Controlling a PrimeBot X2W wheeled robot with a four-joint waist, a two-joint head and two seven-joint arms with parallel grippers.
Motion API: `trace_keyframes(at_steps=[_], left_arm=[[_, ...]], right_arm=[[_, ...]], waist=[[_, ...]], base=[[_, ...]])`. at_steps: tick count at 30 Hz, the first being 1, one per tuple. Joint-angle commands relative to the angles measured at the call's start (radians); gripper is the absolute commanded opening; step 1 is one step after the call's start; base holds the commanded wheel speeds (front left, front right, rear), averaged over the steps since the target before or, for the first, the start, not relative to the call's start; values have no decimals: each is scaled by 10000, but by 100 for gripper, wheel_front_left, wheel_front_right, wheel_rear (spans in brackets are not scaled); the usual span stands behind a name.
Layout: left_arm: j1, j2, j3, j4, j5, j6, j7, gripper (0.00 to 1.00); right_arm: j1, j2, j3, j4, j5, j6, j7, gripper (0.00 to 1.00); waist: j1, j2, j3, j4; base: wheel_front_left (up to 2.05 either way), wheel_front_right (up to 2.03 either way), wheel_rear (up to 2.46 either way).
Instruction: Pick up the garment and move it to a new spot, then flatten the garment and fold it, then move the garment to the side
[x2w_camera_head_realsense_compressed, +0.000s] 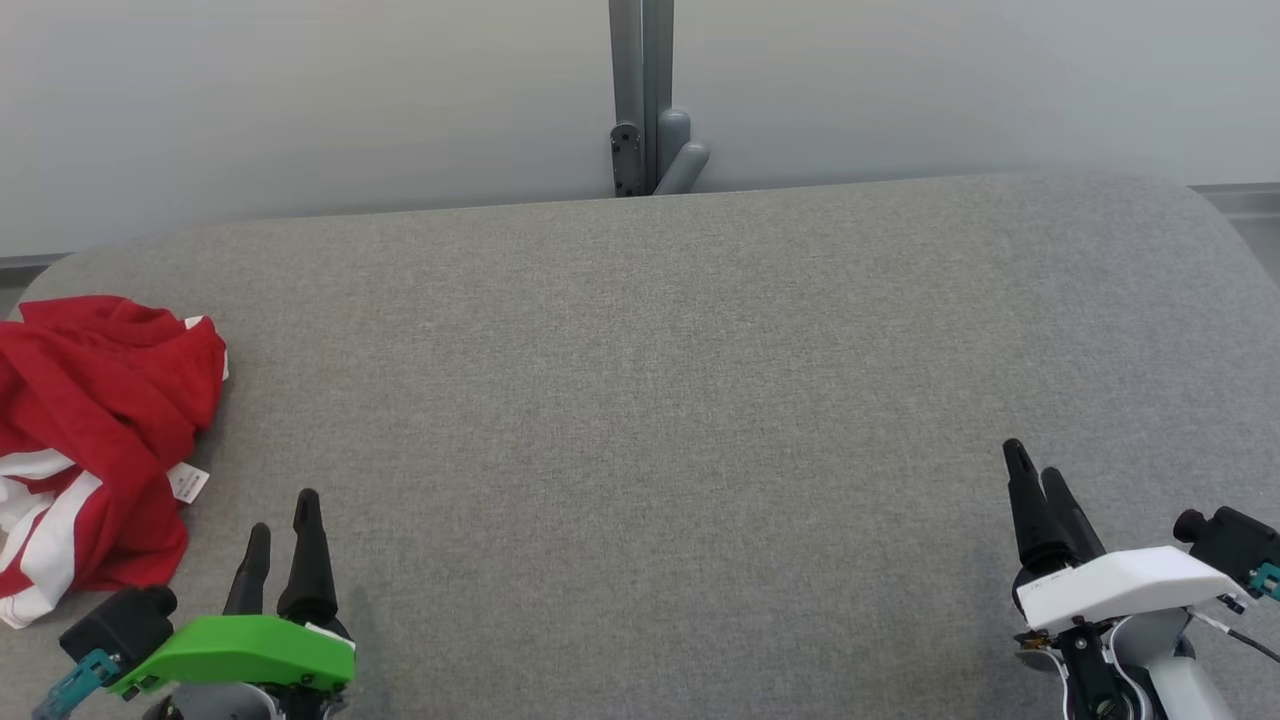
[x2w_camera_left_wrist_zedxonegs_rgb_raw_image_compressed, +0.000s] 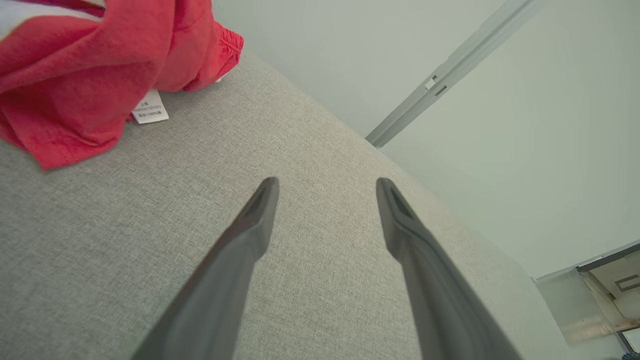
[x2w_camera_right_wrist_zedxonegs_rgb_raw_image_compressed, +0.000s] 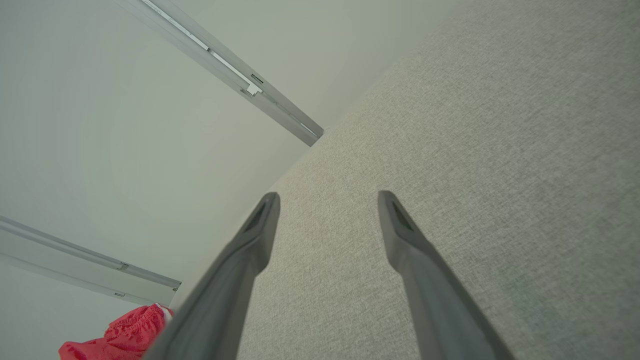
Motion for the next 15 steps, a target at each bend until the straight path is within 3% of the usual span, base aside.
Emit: trace_keyframes(at_steps=[1, 15], left_arm=[[-26, 116, -72, -182, 399, 111, -115, 100], [91, 356, -475, -392, 2191, 637, -532, 100]], right_arm=[[-69, -110, 29, -177, -367, 5, -114, 100], [0, -148, 98, -338, -2176, 5, -561, 100]], waist=[[-1, 35, 12, -3], [-1, 46, 50, -30]], base=[[0, 0, 0], [0, 0, 0]])
